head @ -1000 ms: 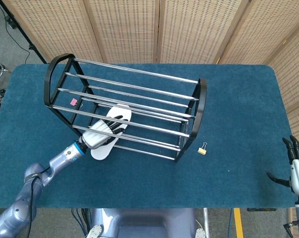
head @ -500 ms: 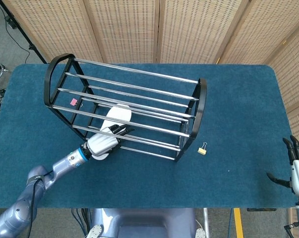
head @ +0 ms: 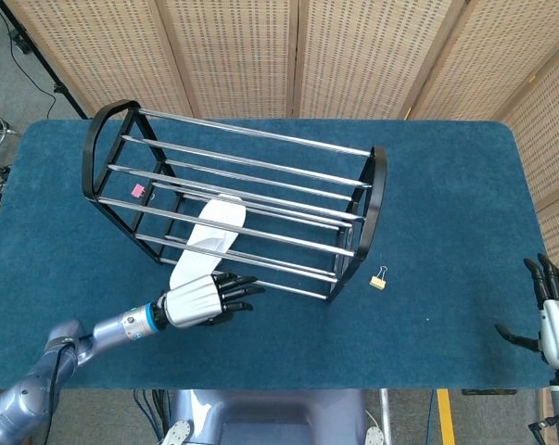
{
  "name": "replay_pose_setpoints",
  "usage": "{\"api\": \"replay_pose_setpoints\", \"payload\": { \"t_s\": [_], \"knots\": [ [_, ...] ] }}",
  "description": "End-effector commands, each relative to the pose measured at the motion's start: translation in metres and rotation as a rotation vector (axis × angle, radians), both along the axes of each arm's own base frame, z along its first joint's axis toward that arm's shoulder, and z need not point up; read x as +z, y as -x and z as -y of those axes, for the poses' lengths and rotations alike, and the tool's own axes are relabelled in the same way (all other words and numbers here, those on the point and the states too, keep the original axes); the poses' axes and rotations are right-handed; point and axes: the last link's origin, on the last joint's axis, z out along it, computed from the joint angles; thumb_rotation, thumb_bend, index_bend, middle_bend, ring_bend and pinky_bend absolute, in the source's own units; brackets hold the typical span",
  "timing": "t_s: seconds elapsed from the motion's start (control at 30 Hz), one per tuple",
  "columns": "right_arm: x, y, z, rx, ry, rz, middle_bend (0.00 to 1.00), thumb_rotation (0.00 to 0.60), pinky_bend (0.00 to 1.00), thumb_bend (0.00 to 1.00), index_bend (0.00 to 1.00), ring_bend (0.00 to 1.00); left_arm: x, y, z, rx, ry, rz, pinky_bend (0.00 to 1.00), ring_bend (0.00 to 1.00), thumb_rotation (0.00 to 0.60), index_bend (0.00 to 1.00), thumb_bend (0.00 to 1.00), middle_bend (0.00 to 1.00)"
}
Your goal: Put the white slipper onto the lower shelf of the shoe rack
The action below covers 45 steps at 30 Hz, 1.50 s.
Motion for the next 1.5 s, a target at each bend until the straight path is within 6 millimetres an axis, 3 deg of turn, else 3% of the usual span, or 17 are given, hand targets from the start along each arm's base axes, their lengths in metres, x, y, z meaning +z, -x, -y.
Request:
{"api": "replay_pose_setpoints", "payload": {
  "t_s": [0.03, 0.47, 0.93, 1.03, 1.2, 1.3, 1.5],
  "knots": [
    [0.0, -0.001, -0.001, 0.002, 0.0, 0.0, 0.0, 0.6, 0.0, 0.0, 0.0, 0.0, 0.011, 0.012, 0.015, -0.015, 0.037, 0.021, 0.35, 0.13, 0.6, 0.36, 0.42, 0.16],
    [-0.004, -0.011, -0.006, 0.039, -0.022, 0.002, 0.0, 0.6, 0.0, 0.0, 0.0, 0.0, 0.077, 0.072, 0.059, 0.109, 0.003, 0.138, 0.35, 0.13, 0.6, 0.36, 0.42, 0.16],
    [-0.005, -0.018, -0.008, 0.075, -0.028, 0.023, 0.0, 0.6, 0.0, 0.0, 0.0, 0.0, 0.162, 0.128, 0.103, 0.498, -0.135, 0.189, 0.33, 0.13, 0.6, 0.35, 0.4, 0.15],
    [-0.003, -0.019, -0.009, 0.079, -0.026, 0.028, 0.0, 0.6, 0.0, 0.0, 0.0, 0.0, 0.176, 0.134, 0.114, 0.605, -0.155, 0.16, 0.22, 0.07, 0.597, 0.31, 0.32, 0.1],
    [-0.001, -0.02, -0.01, 0.087, -0.023, 0.035, 0.0, 0.6, 0.0, 0.0, 0.0, 0.0, 0.197, 0.138, 0.127, 0.752, -0.24, 0.133, 0.01, 0.0, 0.571, 0.13, 0.17, 0.0],
    [0.001, -0.021, -0.012, 0.091, -0.02, 0.033, 0.0, 0.6, 0.0, 0.0, 0.0, 0.0, 0.212, 0.143, 0.133, 0.898, -0.319, 0.089, 0.0, 0.0, 0.57, 0.02, 0.09, 0.0],
    [0.004, -0.02, -0.012, 0.096, -0.012, -0.041, 0.0, 0.6, 0.0, 0.0, 0.0, 0.0, 0.223, 0.14, 0.138, 1.103, -0.447, 0.025, 0.0, 0.0, 0.594, 0.0, 0.05, 0.0]
  ]
}}
